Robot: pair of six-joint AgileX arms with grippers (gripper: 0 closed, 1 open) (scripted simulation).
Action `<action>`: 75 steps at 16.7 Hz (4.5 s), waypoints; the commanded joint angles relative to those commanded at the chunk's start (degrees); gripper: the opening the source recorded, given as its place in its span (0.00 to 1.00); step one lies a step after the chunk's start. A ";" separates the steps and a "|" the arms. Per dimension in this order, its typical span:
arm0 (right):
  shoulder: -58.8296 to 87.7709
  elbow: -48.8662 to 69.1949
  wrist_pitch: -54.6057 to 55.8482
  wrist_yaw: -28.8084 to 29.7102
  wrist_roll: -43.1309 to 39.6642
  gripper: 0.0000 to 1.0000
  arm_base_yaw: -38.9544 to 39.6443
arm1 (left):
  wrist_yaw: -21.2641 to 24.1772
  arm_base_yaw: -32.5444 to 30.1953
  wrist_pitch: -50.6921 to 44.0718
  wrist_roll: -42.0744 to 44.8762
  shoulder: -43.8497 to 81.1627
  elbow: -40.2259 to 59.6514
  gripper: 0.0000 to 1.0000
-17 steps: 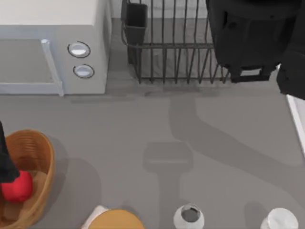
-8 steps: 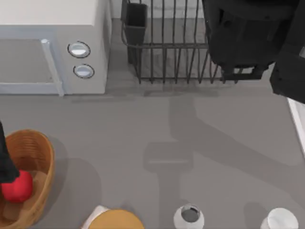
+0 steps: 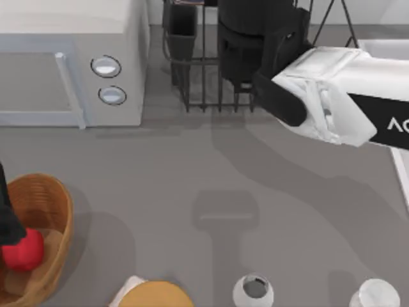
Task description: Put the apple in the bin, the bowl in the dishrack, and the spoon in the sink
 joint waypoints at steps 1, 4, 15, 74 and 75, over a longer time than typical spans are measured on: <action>2.70 -0.63 3.56 -1.96 -0.07 0.00 -1.91 | 0.00 0.00 0.00 0.00 0.00 0.00 1.00; 8.61 -2.12 10.61 -6.72 -0.16 0.00 -6.54 | 0.00 0.00 0.00 0.00 0.00 0.00 1.00; 10.08 -2.57 12.30 -8.13 -0.17 0.38 -7.91 | 0.00 0.00 0.00 0.00 0.00 0.00 1.00; -91.64 -70.37 -37.36 -48.99 -17.69 1.00 -42.00 | 0.00 0.00 0.00 0.00 0.00 0.00 1.00; -87.60 -68.26 -39.81 -49.53 -22.51 1.00 -41.79 | 0.00 0.00 0.00 0.00 0.00 0.00 1.00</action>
